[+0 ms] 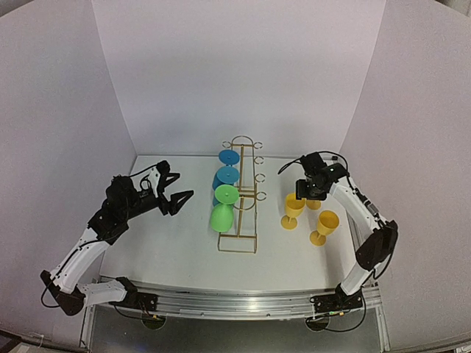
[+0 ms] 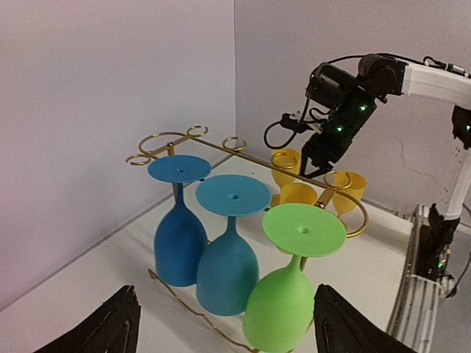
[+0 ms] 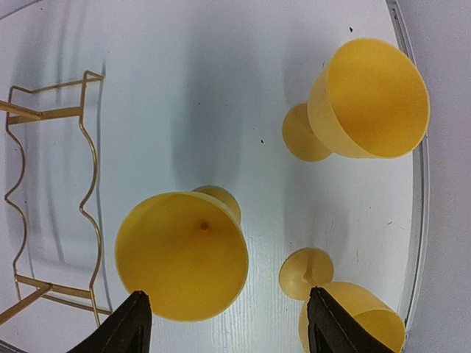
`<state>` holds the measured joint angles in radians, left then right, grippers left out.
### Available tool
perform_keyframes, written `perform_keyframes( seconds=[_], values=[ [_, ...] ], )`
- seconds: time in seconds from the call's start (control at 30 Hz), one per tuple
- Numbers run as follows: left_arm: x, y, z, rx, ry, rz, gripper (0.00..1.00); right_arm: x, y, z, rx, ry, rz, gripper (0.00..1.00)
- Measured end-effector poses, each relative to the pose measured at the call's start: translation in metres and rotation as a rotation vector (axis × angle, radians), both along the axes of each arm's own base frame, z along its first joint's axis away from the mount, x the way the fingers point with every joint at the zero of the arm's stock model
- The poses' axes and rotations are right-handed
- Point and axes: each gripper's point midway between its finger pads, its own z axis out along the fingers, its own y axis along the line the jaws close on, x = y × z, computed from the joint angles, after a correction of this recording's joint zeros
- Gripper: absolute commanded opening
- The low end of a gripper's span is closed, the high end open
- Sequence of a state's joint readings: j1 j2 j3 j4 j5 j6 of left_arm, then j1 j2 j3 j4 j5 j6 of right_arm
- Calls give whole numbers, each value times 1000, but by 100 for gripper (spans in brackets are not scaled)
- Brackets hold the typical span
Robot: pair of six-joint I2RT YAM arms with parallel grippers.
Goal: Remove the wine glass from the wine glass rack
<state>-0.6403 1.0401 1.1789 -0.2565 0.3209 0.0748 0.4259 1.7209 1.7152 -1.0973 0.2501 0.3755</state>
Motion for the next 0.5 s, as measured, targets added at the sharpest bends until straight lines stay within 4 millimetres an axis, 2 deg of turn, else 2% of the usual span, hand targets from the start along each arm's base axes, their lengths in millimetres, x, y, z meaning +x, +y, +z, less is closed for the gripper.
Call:
perform_keyframes(
  seconds=[0.1,0.23,0.27,0.4,0.5],
  values=[
    [0,-11,-1,-48,142,-40,78,1,2,21,27,-44,1,81],
    [7,-21,6,-152,340,-59,74,0,5,42,77,-81,-11,82],
    [12,-22,8,-186,401,-59,74,-1,7,45,92,-83,-15,82],
    [32,-29,4,-296,631,-48,84,-5,12,49,141,-70,-35,81],
    [38,-36,-12,-331,778,-41,82,-7,15,48,170,-56,-46,80]
  ],
)
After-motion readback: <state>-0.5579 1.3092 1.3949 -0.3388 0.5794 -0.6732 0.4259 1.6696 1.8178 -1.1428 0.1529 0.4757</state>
